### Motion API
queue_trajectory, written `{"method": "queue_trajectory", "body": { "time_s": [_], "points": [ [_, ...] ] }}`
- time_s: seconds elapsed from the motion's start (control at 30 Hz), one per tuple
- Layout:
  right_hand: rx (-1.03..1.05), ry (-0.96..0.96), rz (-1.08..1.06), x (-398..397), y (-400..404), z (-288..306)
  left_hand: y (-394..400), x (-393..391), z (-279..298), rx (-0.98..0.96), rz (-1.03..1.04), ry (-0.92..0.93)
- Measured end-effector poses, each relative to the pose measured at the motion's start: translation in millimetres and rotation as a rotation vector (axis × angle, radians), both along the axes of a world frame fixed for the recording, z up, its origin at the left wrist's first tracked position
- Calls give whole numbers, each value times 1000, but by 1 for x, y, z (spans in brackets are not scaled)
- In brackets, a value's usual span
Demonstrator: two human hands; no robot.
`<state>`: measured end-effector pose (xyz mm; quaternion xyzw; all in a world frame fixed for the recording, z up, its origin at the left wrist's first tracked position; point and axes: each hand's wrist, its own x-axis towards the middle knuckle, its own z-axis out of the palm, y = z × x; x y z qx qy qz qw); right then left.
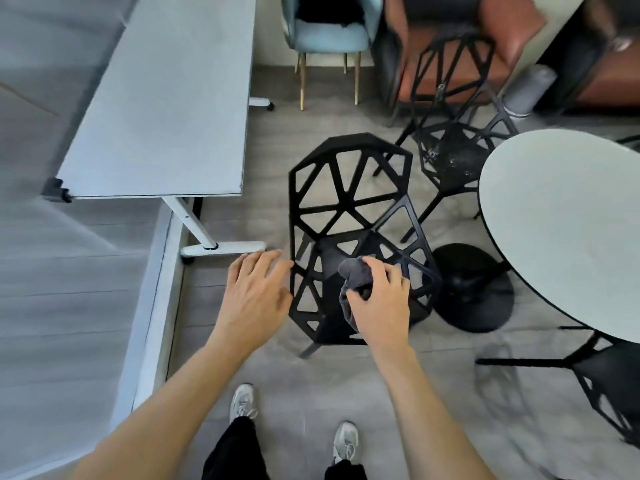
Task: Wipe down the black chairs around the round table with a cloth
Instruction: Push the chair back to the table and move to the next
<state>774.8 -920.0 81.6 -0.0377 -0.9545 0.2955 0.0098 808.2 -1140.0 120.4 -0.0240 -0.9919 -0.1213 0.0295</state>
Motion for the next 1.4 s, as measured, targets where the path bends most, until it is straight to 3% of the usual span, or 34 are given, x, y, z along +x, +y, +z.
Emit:
{"method": "queue_trajectory", "body": {
  "time_s": [0.37, 0.77, 1.03, 1.4],
  "points": [
    [-34, 29, -235, -2, -95, 30, -100, -52, 17, 26, -220, 19],
    [-129, 42, -355, -96, -111, 23, -108, -178, 27, -82, -369, 82],
    [-109, -5, -341, -172, -130, 7, -99, -302, 19, -203, -615, 107],
    [-201, -177, -634, -280, -191, -68, -48, -532, -60, -507, -1155, 7]
  ]
}}
